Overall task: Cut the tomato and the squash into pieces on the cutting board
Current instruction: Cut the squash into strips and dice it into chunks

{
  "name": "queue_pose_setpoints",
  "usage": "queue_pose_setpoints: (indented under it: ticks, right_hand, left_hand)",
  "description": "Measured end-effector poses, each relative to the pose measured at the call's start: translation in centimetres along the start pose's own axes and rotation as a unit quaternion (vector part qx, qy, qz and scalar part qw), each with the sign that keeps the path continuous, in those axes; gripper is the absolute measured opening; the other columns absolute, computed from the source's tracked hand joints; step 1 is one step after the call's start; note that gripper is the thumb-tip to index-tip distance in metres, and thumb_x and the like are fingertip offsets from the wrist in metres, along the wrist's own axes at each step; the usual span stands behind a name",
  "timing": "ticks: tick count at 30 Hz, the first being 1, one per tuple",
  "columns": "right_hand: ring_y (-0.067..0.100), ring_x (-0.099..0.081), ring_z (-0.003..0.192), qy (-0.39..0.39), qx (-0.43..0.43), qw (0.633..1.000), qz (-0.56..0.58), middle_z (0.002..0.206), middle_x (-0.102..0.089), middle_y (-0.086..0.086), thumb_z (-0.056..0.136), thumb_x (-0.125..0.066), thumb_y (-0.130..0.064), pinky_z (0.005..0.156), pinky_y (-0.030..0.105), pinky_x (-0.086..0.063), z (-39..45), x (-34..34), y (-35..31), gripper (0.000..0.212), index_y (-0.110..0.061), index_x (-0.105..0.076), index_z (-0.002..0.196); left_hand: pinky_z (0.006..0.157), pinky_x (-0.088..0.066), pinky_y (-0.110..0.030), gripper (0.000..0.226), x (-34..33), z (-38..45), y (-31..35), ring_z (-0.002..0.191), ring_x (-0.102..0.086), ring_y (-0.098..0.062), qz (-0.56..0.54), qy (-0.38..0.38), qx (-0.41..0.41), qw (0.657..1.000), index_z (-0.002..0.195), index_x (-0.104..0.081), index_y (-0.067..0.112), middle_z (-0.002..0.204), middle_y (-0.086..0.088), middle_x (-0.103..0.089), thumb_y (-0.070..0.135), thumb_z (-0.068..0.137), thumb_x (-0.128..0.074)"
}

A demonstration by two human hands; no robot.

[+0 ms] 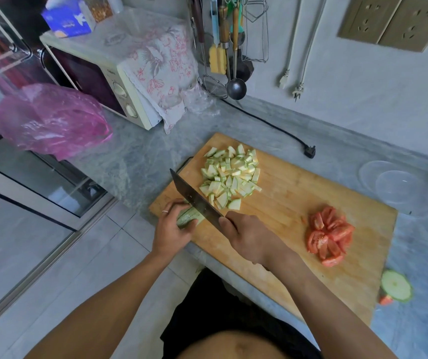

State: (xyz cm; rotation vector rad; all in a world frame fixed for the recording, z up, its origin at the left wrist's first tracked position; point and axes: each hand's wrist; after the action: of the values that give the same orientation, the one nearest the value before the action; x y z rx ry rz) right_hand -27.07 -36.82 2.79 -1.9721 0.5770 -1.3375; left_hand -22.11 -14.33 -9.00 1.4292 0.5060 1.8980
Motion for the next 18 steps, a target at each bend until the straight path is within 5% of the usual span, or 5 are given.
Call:
queue_pose_setpoints:
  ticks: [4,11,18]
  right_hand:
    - [0.024,-0.044,0.053,0.005,0.016,1.0,-0.016,0.063,-0.049,0.005,0.106,-0.035,-0.038,0.052,0.037,-0.035,0.1,-0.7,-0.4,0.036,-0.02,-0.04,0.075]
    - [0.038,-0.049,0.057,0.022,0.007,1.0,-0.02,0.067,-0.053,0.015,0.105,-0.033,-0.04,0.054,0.046,-0.041,0.7,-1.9,-0.7,0.035,-0.015,-0.042,0.082]
    - [0.035,-0.049,0.058,0.008,0.003,0.999,-0.05,0.071,-0.054,0.015,0.105,-0.031,-0.042,0.053,0.035,-0.035,2.0,-2.6,-0.4,0.033,-0.015,-0.041,0.089]
  left_hand:
    - [0.094,-0.051,-0.032,0.036,-0.2,-0.1,-0.3,0.112,-0.061,-0.016,0.001,0.0,-0.001,1.0,0.106,-0.067,0.008,0.118,-0.003,-0.06,0.02,0.074,-0.08]
    - [0.091,-0.052,-0.029,0.035,-0.6,-0.2,-0.5,0.11,-0.062,-0.019,0.002,0.013,0.0,1.0,0.105,-0.069,0.005,0.119,-0.007,-0.061,0.017,0.075,-0.081]
    - [0.096,-0.048,-0.022,0.036,-0.9,-0.2,-0.7,0.112,-0.061,-0.02,0.001,0.02,-0.012,1.0,0.107,-0.069,0.001,0.12,-0.011,-0.06,0.011,0.075,-0.082]
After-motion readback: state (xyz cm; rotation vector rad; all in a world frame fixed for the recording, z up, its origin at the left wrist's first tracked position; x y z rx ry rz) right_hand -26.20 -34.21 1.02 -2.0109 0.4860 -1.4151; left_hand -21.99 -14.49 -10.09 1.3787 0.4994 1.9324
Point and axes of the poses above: each hand's wrist, its own z-axis towards the middle knuckle, its own x-axis out of the back of the hand, y = z × x
